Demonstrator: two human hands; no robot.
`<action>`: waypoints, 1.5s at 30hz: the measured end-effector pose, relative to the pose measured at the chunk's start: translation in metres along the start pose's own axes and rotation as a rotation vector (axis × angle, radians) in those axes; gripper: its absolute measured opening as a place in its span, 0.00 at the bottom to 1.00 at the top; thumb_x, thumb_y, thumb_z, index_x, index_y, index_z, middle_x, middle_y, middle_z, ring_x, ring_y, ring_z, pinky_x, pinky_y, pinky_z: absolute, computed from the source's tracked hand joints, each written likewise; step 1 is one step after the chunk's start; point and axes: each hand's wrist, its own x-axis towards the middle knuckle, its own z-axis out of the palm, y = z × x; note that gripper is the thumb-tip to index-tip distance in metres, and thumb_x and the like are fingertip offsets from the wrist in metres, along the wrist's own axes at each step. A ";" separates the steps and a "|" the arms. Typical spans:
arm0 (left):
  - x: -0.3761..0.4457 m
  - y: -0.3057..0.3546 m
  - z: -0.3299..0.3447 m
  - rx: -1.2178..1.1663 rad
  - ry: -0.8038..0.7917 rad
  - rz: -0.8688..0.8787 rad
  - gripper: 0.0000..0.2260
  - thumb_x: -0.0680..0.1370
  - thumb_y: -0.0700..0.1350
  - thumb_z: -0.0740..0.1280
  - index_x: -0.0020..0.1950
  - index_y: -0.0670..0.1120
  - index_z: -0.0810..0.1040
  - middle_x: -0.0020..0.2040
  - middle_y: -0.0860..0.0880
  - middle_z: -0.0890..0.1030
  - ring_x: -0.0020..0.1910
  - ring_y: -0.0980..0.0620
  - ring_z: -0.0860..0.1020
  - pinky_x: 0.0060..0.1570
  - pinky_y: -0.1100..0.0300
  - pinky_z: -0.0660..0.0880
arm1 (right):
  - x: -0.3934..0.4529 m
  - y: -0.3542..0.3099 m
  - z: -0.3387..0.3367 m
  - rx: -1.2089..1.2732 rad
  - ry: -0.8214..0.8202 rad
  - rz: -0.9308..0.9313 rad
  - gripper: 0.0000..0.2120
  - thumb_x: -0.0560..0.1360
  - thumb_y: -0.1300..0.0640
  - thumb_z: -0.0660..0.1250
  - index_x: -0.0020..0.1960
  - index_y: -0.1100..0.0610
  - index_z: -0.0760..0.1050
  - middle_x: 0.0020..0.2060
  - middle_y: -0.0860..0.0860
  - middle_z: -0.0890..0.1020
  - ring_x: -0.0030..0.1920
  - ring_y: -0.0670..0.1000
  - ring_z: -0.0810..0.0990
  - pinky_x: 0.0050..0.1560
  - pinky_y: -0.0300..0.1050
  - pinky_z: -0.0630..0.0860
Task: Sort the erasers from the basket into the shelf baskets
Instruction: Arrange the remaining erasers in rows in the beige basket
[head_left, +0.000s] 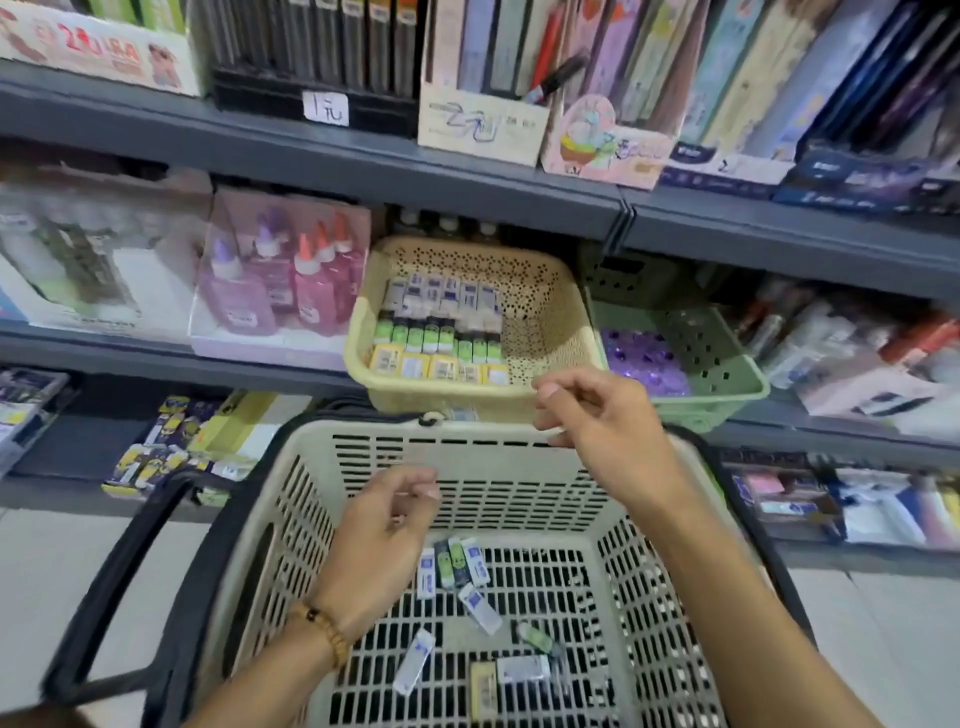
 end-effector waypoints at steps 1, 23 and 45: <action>-0.001 -0.007 0.003 0.059 -0.058 -0.012 0.06 0.79 0.44 0.65 0.53 0.55 0.77 0.52 0.55 0.80 0.52 0.58 0.78 0.56 0.58 0.77 | -0.010 0.012 -0.001 -0.023 -0.015 0.045 0.07 0.78 0.57 0.67 0.44 0.48 0.81 0.38 0.49 0.84 0.40 0.48 0.84 0.39 0.40 0.81; 0.051 -0.147 0.091 0.986 -0.306 -0.125 0.24 0.74 0.61 0.66 0.66 0.53 0.67 0.61 0.44 0.73 0.53 0.46 0.77 0.42 0.57 0.72 | -0.077 0.222 0.039 -0.903 -1.022 0.167 0.39 0.61 0.43 0.80 0.65 0.47 0.63 0.58 0.46 0.67 0.54 0.48 0.68 0.48 0.45 0.66; 0.054 -0.141 0.057 1.355 -0.532 -0.026 0.33 0.66 0.66 0.68 0.64 0.51 0.63 0.61 0.41 0.70 0.59 0.41 0.70 0.45 0.50 0.75 | -0.059 0.215 0.039 -0.674 -0.812 0.328 0.22 0.68 0.53 0.75 0.59 0.50 0.72 0.57 0.49 0.75 0.55 0.52 0.75 0.55 0.50 0.76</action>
